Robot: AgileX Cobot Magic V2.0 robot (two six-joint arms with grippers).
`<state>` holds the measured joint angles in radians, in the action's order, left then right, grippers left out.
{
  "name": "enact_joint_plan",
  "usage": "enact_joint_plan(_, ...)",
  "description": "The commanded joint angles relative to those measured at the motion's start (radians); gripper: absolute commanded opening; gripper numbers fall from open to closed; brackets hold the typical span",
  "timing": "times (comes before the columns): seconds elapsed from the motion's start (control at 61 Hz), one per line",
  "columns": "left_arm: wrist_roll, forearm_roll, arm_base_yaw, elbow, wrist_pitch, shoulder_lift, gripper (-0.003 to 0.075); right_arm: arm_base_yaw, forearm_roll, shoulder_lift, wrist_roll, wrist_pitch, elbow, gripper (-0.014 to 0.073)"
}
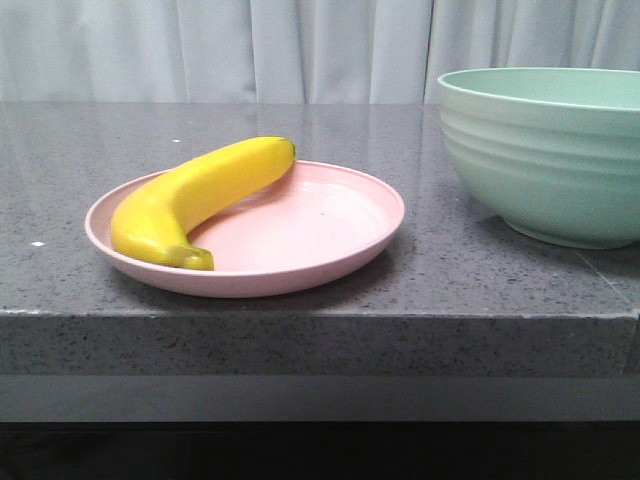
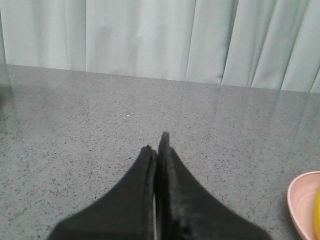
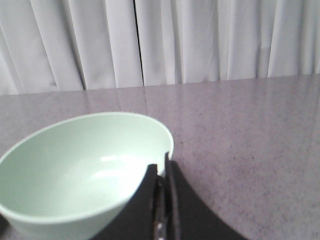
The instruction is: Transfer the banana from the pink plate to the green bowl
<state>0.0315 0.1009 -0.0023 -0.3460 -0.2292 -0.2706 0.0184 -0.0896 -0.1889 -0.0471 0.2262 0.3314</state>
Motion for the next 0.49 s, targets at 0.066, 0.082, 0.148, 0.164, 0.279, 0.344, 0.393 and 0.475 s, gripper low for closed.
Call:
enact_joint_plan(0.066,-0.004,0.01,0.001,-0.093,0.089,-0.122,-0.002,0.007,-0.001,-0.162,0.007,-0.047,0.126,-0.0061)
enact_joint_plan(0.082,-0.004,0.01,0.001,-0.093,0.095,-0.127,-0.002,0.007,-0.006,-0.176,0.007,-0.046,0.135,-0.0061)
enact_joint_plan(0.148,-0.004,0.01,0.001,-0.093,0.109,-0.134,-0.0018,0.007,-0.015,-0.205,0.007,-0.054,0.149,-0.0059)
enact_joint_plan(0.164,-0.004,0.01,0.001,-0.093,0.109,-0.134,-0.0016,0.007,-0.015,-0.208,0.007,-0.056,0.15,-0.0056)
enact_joint_plan(0.279,-0.004,0.006,0.001,-0.091,0.111,-0.135,0.0126,0.007,-0.015,-0.213,0.007,-0.065,0.15,0.0067)
enact_joint_plan(0.344,-0.004,0.006,0.001,-0.089,0.111,-0.135,0.0321,0.007,-0.015,-0.213,0.007,-0.065,0.15,0.0238)
enact_joint_plan(0.393,-0.004,0.006,0.001,-0.087,0.111,-0.135,0.05,0.007,-0.015,-0.213,0.007,-0.065,0.15,0.0391)
enact_joint_plan(0.475,-0.004,0.009,0.001,-0.081,0.114,-0.138,0.0671,0.007,-0.015,-0.213,0.007,-0.065,0.15,0.0552)
